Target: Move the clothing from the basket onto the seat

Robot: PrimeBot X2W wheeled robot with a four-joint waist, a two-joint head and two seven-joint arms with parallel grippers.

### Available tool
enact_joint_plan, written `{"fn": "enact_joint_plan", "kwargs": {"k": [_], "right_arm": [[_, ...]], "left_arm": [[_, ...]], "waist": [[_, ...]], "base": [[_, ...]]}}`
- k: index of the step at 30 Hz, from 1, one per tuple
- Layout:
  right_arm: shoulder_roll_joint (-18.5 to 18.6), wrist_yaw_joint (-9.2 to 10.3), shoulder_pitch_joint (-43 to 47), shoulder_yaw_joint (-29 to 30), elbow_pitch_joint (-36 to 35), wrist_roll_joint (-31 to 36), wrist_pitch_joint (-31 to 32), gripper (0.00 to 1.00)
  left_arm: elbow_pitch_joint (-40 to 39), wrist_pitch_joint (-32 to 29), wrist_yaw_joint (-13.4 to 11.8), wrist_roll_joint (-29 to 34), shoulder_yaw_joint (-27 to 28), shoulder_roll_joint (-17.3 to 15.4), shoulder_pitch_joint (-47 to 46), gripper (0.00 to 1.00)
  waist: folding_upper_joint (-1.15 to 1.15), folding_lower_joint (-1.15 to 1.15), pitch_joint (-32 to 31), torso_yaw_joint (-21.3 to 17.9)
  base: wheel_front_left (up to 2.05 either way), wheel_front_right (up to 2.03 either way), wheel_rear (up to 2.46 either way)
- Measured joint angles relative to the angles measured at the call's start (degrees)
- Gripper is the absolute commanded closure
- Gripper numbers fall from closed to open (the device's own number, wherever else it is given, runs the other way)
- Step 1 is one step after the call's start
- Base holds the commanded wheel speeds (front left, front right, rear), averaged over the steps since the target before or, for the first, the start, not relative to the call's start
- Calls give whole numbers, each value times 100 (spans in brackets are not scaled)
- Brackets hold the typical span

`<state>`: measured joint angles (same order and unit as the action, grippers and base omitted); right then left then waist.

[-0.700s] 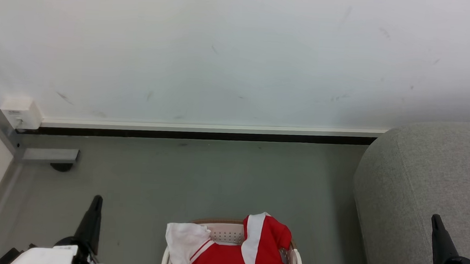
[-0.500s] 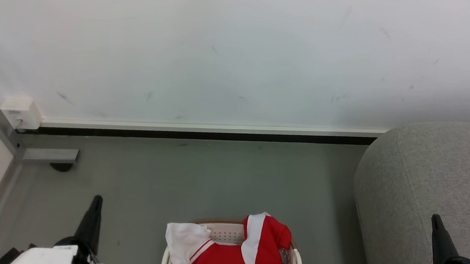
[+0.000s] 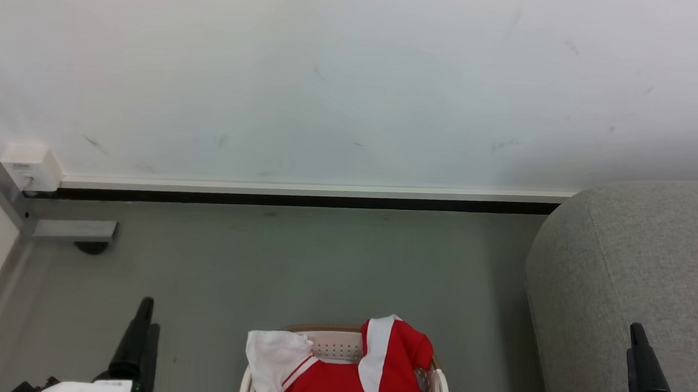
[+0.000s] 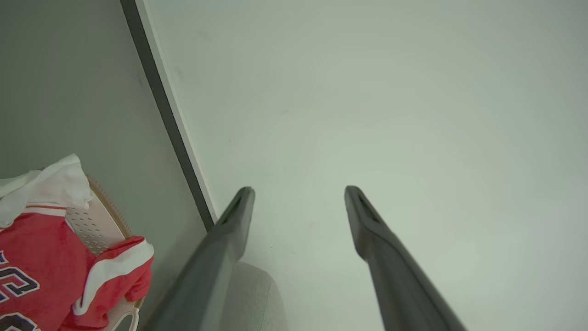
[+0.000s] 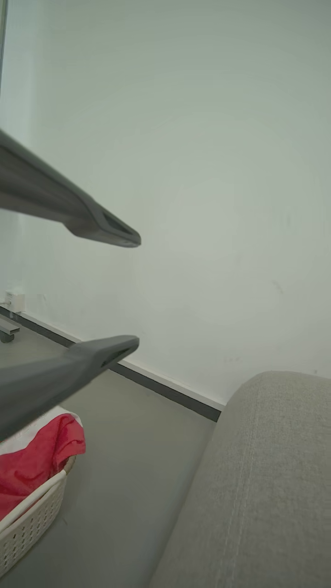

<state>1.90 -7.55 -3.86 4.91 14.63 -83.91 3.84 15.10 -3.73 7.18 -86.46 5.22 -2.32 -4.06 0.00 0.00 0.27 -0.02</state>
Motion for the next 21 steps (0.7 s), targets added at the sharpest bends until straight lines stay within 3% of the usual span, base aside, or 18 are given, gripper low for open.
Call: {"fn": "enact_joint_plan", "kwargs": {"k": [10, 21], "right_arm": [[13, 0, 70, -209, -205, 1642, -269, 0], [20, 0, 160, -324, -277, 2949, -512, 0]], "left_arm": [[-269, 240, -101, 1430, -98, 0, 70, 0], [-466, 497, -287, 2553, -214, -1, 162, 0]], "waist": [[0, 0, 19, 13], [0, 0, 25, 29]], "base": [[0, 0, 0], [0, 0, 0]]}}
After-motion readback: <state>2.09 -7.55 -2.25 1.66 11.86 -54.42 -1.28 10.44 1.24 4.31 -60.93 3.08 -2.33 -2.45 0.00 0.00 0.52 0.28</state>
